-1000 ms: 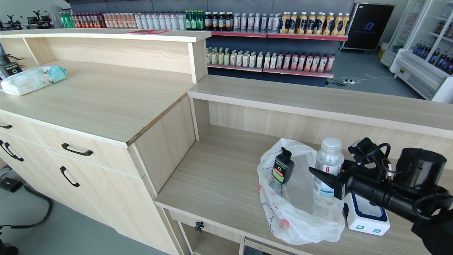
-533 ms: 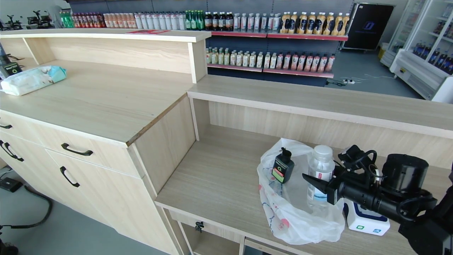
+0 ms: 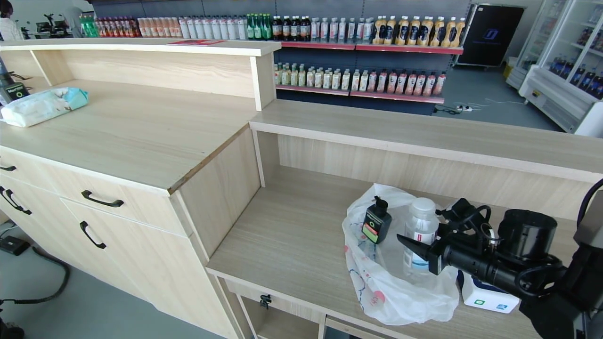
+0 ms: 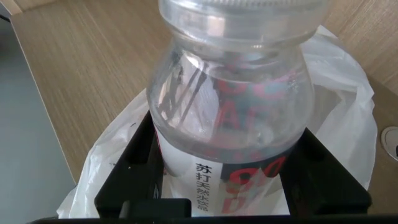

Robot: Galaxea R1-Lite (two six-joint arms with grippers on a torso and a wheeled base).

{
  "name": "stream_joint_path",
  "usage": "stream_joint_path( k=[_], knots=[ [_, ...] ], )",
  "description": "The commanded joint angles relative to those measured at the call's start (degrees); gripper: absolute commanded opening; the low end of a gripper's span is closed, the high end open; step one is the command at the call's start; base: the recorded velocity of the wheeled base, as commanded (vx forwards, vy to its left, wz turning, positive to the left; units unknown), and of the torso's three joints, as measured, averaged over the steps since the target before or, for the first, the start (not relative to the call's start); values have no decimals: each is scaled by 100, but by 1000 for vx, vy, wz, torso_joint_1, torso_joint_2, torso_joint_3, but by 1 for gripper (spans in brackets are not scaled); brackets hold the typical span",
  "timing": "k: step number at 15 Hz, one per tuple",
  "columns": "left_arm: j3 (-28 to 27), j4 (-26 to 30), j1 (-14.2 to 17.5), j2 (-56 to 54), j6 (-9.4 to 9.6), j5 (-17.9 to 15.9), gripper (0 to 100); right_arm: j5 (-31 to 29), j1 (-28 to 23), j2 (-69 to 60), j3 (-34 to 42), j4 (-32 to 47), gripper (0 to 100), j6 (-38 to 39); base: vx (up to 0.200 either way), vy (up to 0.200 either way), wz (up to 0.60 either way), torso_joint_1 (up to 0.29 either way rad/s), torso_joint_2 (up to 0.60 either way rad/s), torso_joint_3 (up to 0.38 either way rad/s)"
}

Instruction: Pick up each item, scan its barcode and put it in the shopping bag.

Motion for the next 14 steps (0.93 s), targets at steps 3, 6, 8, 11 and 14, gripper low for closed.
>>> stream_joint_path(
  k=[3, 6, 8, 11, 14],
  knots=[
    [0, 0, 6, -2, 2, 2, 100, 1, 34, 274, -9, -138, 0, -8, 0, 0, 0, 0, 0, 0],
    [0, 0, -3, -2, 2, 2, 100, 1, 34, 406, -35, -155, 0, -157, 0, 0, 0, 0, 0, 0],
    [0, 0, -3, -2, 2, 2, 100, 1, 34, 476, -44, -164, 0, -183, 0, 0, 0, 0, 0, 0],
    [0, 0, -3, -2, 2, 2, 100, 1, 25, 546, -167, -182, 0, -183, 0, 0, 0, 0, 0, 0],
    [0, 0, 6, -2, 2, 2, 100, 10, 8, 687, -202, -199, 0, -245, 0, 0, 0, 0, 0, 0]
  ],
)
